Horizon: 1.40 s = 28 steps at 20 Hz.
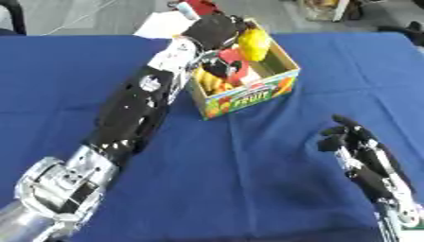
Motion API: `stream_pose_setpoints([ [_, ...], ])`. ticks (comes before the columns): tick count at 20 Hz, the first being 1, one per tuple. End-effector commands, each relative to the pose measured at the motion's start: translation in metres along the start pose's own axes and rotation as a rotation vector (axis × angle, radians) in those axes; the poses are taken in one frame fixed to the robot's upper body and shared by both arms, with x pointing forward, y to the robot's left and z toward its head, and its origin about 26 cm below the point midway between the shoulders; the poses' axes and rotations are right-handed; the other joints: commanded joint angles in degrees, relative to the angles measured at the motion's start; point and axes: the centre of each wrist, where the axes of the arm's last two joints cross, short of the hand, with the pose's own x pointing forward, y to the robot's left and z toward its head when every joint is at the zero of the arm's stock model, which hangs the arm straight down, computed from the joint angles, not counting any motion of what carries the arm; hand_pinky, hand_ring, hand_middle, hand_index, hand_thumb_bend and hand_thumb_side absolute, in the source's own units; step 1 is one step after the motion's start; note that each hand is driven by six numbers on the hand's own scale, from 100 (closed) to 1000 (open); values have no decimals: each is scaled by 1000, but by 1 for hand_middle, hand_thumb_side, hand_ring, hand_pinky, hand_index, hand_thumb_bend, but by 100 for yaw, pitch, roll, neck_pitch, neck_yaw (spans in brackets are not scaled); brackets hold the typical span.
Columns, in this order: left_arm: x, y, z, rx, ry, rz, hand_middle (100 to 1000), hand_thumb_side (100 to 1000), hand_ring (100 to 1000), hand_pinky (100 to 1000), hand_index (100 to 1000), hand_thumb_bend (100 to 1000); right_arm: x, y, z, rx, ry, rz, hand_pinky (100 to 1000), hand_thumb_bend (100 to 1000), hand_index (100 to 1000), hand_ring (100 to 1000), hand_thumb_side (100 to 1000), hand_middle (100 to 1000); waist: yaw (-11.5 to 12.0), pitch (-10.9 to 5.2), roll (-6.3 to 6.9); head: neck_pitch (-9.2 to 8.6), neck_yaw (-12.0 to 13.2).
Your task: Pick up objects on the table and place them in the box.
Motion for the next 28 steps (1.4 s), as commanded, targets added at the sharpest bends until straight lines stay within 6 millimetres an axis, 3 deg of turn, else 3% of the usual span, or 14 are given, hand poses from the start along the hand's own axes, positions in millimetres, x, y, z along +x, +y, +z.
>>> stream_pose_setpoints([
  [1, -16, 31, 1, 85, 30, 2, 764, 261, 662, 743, 968, 347, 6, -3, -5, 2, -22, 12, 650, 100, 897, 634, 402, 654, 21, -64, -57, -53, -22],
  [6, -39, 47, 14, 131, 84, 37, 695, 179, 632, 729, 914, 272, 6, -6, -4, -5, -20, 17, 650, 100, 896, 634, 401, 653, 80, -87, -57, -61, -59],
  [9, -59, 61, 31, 195, 96, 88, 658, 138, 618, 721, 879, 172, 6, -8, -3, -13, -20, 22, 650, 100, 896, 634, 401, 653, 155, -96, -48, -63, -108],
  [11, -71, 71, 51, 257, 84, 164, 639, 153, 614, 715, 858, 100, 6, -10, -2, -21, -20, 25, 650, 100, 896, 634, 403, 653, 221, -101, -44, -62, -142],
  [15, -87, 85, 101, 400, 72, 340, 615, 215, 608, 706, 826, 100, 8, -13, -2, -34, -26, 30, 650, 100, 896, 634, 404, 653, 371, -95, -55, -51, -194],
  [18, -87, 87, 137, 491, 75, 474, 606, 252, 605, 701, 813, 100, 9, -14, -3, -42, -32, 33, 650, 100, 896, 634, 407, 653, 465, -90, -59, -30, -194],
  [22, -77, 76, 174, 587, 106, 634, 592, 352, 598, 692, 794, 100, 13, -16, -5, -49, -49, 36, 650, 100, 895, 635, 415, 654, 593, -76, -71, 25, -178],
  [24, -71, 65, 188, 617, 136, 708, 585, 428, 594, 688, 782, 100, 15, -17, -6, -51, -57, 37, 650, 100, 895, 635, 418, 654, 637, -56, -78, 60, -165],
  [28, -62, 43, 209, 650, 213, 811, 580, 487, 595, 686, 773, 100, 18, -17, -8, -51, -67, 40, 650, 100, 895, 635, 417, 654, 688, 5, -96, 86, -126],
])
